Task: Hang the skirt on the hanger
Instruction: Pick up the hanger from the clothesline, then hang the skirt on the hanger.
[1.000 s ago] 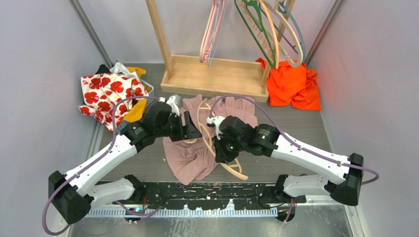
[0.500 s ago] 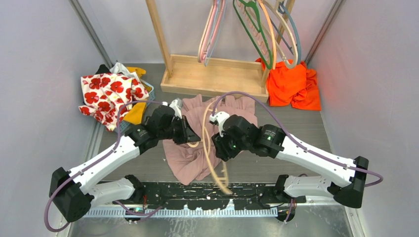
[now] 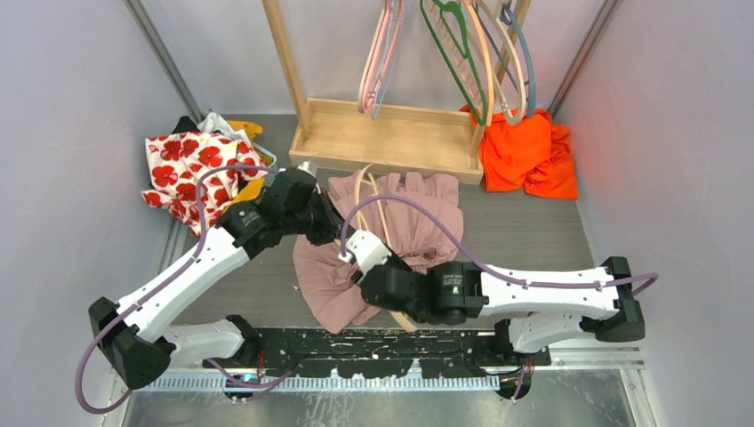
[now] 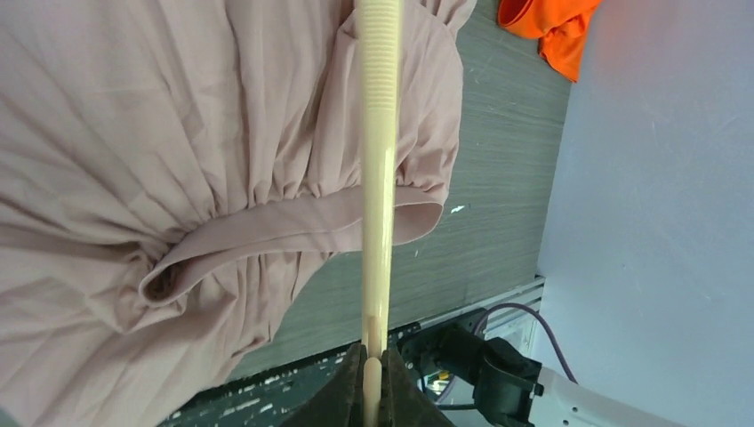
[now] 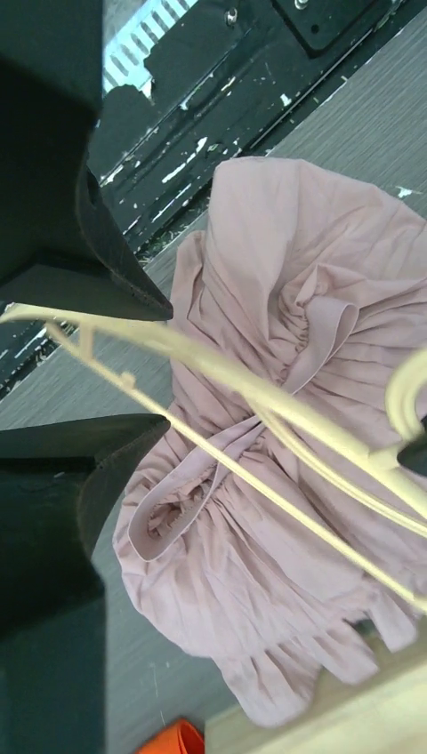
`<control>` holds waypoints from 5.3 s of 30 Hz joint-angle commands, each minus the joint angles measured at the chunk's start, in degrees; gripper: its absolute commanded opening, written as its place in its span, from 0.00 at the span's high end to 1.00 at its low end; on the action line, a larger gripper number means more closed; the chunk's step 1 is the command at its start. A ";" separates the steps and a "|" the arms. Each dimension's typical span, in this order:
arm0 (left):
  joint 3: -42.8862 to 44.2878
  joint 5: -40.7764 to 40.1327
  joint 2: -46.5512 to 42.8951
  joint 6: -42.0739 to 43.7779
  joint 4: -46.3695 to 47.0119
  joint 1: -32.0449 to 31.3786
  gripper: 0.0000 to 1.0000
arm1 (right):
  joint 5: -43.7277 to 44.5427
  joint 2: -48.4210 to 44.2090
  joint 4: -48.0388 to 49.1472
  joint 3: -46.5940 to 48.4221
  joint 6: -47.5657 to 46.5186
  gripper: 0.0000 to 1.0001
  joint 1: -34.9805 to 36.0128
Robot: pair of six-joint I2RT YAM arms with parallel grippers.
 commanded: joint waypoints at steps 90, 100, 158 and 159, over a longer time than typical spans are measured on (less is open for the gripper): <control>-8.22 -13.64 18.01 5.47 6.93 -14.47 0.66 | -25.97 -22.99 -20.96 1.77 14.86 0.99 -5.17; -6.85 -19.94 16.57 6.33 3.04 -15.81 0.46 | -23.21 -25.61 -19.46 -1.34 15.11 0.99 -5.15; 1.67 -23.76 24.33 17.30 -3.92 -16.48 0.71 | -28.25 -28.20 -13.91 -5.96 15.66 0.99 -5.14; 1.76 -23.98 23.59 16.99 -4.40 -16.52 0.74 | -28.79 -27.92 -13.30 -5.95 15.31 0.99 -5.20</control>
